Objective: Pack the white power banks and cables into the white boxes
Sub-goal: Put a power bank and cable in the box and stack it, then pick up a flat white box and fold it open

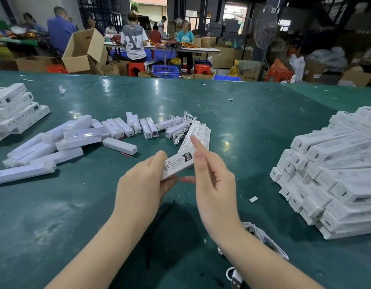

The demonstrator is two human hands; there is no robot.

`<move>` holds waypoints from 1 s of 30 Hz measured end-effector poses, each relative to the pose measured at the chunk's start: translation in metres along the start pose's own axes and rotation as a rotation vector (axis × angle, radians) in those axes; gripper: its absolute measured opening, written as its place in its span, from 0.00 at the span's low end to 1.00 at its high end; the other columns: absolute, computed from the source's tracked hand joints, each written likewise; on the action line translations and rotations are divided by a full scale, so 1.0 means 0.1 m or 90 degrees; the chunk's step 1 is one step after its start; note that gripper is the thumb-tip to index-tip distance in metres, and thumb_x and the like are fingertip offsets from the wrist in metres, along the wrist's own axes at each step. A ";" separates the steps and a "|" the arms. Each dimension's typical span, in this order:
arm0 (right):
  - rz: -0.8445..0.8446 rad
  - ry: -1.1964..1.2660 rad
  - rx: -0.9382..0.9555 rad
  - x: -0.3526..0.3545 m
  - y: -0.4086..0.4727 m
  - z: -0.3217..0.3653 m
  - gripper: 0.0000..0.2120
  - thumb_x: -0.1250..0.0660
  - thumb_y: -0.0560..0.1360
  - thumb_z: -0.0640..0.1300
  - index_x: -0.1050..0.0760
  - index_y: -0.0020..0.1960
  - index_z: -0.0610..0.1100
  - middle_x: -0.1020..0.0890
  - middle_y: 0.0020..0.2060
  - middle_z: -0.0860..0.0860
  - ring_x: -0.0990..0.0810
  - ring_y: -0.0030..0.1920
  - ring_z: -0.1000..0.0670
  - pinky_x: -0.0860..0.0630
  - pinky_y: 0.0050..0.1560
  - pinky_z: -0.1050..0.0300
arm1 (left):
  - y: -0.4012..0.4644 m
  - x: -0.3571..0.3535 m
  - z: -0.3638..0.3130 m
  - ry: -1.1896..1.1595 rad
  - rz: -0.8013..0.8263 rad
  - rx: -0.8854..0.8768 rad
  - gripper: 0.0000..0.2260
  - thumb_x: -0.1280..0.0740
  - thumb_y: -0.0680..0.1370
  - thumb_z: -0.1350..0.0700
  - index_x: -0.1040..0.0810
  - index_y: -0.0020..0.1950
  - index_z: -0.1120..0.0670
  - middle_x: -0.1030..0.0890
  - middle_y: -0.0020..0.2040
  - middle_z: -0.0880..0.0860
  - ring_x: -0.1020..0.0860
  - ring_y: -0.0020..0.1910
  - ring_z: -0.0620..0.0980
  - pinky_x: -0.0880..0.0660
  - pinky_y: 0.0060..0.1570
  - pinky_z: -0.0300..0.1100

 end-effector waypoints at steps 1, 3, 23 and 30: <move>0.020 -0.014 0.007 -0.04 -0.02 0.00 0.15 0.36 0.79 0.57 0.25 0.65 0.61 0.21 0.50 0.58 0.20 0.55 0.52 0.17 0.48 0.51 | 0.00 0.01 0.00 -0.008 -0.001 0.011 0.19 0.22 0.67 0.59 0.33 0.41 0.57 0.29 0.31 0.50 0.36 0.29 0.54 0.32 0.24 0.46; 0.052 -0.044 0.018 -0.08 -0.04 -0.01 0.20 0.37 0.76 0.58 0.29 0.68 0.64 0.22 0.52 0.60 0.21 0.58 0.50 0.18 0.50 0.51 | -0.02 0.02 0.01 -0.019 -0.007 0.022 0.20 0.23 0.69 0.59 0.35 0.41 0.55 0.32 0.32 0.48 0.37 0.29 0.55 0.32 0.25 0.47; -0.063 0.030 0.016 0.25 0.23 0.07 0.17 0.35 0.80 0.44 0.28 0.67 0.59 0.14 0.43 0.50 0.17 0.46 0.56 0.20 0.50 0.60 | -0.04 -0.02 -0.06 -0.135 0.018 0.029 0.11 0.32 0.75 0.47 0.26 0.46 0.54 0.25 0.40 0.47 0.29 0.37 0.51 0.28 0.39 0.49; 0.044 0.185 -0.181 0.18 0.28 -0.11 0.52 0.23 0.69 0.42 0.55 0.78 0.61 0.15 0.56 0.51 0.20 0.62 0.52 0.29 0.69 0.50 | -0.01 -0.01 -0.14 -0.272 0.022 0.003 0.13 0.27 0.74 0.54 0.24 0.57 0.47 0.21 0.44 0.41 0.25 0.42 0.40 0.32 0.43 0.28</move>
Point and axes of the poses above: each hand's wrist, its own y-axis towards the middle knuckle, its own x-axis out of the back of the hand, z = x × y, the point moved 4 cm from there along y, towards the middle knuckle
